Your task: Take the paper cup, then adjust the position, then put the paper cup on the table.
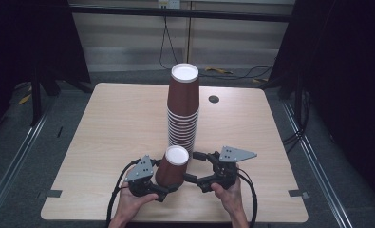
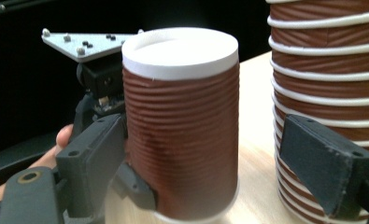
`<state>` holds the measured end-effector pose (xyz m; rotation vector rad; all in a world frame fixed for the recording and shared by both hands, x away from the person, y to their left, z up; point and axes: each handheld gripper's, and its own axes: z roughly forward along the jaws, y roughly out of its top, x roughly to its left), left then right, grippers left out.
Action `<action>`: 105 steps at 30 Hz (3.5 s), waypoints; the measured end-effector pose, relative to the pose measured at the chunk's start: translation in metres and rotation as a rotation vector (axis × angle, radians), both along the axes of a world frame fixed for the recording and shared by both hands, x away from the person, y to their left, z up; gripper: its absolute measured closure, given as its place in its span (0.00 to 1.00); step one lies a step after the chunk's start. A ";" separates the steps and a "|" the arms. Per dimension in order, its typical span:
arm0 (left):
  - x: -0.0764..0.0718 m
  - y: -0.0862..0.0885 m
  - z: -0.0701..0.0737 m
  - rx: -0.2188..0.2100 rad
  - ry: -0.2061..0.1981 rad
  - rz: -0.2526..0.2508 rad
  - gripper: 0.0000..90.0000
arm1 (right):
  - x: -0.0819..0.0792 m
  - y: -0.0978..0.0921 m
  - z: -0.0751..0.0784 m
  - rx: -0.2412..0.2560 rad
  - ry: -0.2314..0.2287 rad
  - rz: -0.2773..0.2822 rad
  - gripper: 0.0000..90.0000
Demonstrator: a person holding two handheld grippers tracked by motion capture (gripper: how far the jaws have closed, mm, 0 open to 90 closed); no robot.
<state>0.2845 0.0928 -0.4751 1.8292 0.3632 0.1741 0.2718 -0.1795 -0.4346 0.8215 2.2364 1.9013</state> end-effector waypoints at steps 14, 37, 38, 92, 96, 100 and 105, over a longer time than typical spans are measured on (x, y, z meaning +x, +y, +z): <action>0.006 0.006 0.006 0.119 0.007 -0.031 0.15 | 0.003 -0.003 0.000 -0.066 0.015 -0.004 0.15; 0.016 0.006 0.014 0.317 0.027 -0.077 0.15 | 0.003 0.008 -0.005 -0.358 0.035 0.029 0.15; 0.017 0.006 0.015 0.327 0.023 -0.086 0.15 | 0.004 0.008 -0.004 -0.361 0.033 0.028 0.15; 0.011 -0.027 0.036 0.789 -0.060 -0.166 0.17 | 0.028 0.034 0.008 -0.747 0.132 0.235 0.19; 0.011 -0.030 0.036 0.793 -0.060 -0.171 0.17 | 0.031 0.037 0.012 -0.757 0.130 0.254 0.16; 0.012 -0.033 0.039 0.853 -0.088 -0.212 0.17 | 0.036 0.040 0.013 -0.755 0.150 0.290 0.16; 0.008 -0.038 0.036 0.829 -0.072 -0.211 0.17 | 0.038 0.044 0.012 -0.763 0.177 0.320 0.16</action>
